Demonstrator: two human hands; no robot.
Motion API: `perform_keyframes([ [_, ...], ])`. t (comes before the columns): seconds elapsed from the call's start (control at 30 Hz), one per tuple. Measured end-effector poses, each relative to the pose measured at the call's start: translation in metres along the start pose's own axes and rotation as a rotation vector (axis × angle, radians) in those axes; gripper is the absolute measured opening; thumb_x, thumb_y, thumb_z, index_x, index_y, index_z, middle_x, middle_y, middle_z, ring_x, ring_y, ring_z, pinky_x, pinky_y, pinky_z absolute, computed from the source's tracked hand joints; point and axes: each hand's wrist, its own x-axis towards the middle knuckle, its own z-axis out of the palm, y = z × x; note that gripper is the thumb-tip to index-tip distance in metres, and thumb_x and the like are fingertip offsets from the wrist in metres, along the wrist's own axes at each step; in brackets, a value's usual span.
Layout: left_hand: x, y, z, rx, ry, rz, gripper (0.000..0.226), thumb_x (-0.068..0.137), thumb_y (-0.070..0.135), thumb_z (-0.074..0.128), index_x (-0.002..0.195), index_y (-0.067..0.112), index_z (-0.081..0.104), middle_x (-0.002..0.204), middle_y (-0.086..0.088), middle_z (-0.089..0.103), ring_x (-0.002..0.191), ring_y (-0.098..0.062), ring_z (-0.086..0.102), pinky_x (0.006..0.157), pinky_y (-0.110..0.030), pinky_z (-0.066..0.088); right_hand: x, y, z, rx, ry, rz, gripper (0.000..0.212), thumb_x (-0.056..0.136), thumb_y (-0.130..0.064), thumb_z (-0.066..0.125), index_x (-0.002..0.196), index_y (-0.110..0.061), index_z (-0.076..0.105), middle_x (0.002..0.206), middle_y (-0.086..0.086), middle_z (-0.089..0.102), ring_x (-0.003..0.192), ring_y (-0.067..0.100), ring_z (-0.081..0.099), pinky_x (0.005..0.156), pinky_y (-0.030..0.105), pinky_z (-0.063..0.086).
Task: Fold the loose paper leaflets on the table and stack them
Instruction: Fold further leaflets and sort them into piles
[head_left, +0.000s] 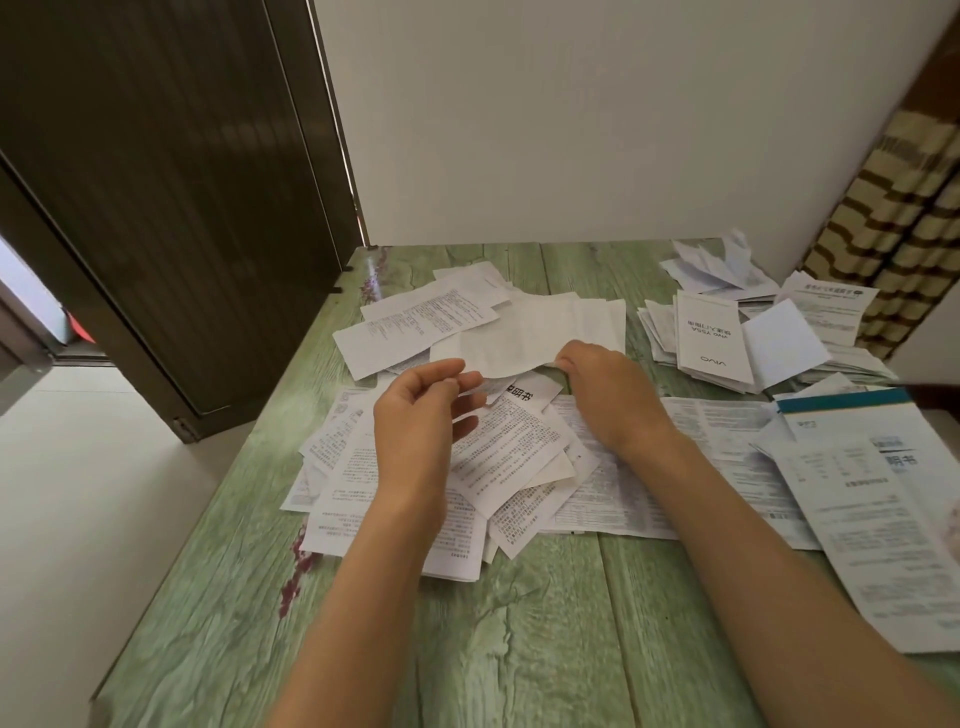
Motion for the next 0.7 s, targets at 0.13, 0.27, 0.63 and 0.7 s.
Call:
perform_keyframes([
  [0.13, 0.002, 0.001, -0.002, 0.000, 0.027, -0.007, 0.022, 0.093, 0.000, 0.046, 0.100, 0.010, 0.064, 0.093, -0.005, 0.071, 0.076, -0.013, 0.067, 0.074, -0.027, 0.055, -0.002, -0.004, -0.008, 0.066, 0.365, -0.145, 0.013, 0.091, 0.003, 0.050, 0.090, 0.000, 0.063, 0.078, 0.013, 0.065, 0.066, 0.030, 0.060, 0.060, 0.039, 0.050],
  [0.27, 0.004, 0.003, -0.004, -0.023, 0.075, -0.014, 0.018, 0.093, 0.002, 0.049, 0.100, 0.012, 0.062, 0.102, -0.006, 0.068, 0.084, -0.015, 0.066, 0.075, -0.027, 0.055, -0.008, -0.016, -0.025, 0.265, 0.617, -0.188, 0.017, 0.094, -0.008, 0.050, 0.093, 0.001, 0.064, 0.078, 0.008, 0.065, 0.068, 0.015, 0.055, 0.062, 0.026, 0.045],
  [0.63, 0.011, 0.008, -0.016, -0.044, -0.161, -0.012, 0.072, 0.072, 0.053, 0.071, 0.128, 0.011, 0.053, 0.113, -0.003, 0.069, 0.104, -0.022, 0.066, 0.093, -0.043, 0.050, -0.016, -0.023, -0.051, 1.268, 0.075, 0.367, 0.013, 0.095, -0.012, 0.052, 0.090, -0.012, 0.064, 0.082, -0.001, 0.071, 0.069, 0.008, 0.066, 0.062, 0.021, 0.053],
  [0.7, 0.013, 0.008, -0.018, -0.040, -0.129, 0.017, 0.038, 0.084, 0.033, 0.062, 0.114, 0.010, 0.062, 0.104, -0.005, 0.072, 0.095, -0.022, 0.069, 0.083, -0.039, 0.056, -0.015, -0.020, -0.050, 1.245, -0.062, 0.366, 0.013, 0.094, -0.012, 0.053, 0.090, -0.011, 0.065, 0.084, 0.001, 0.071, 0.075, 0.016, 0.066, 0.069, 0.029, 0.055],
])
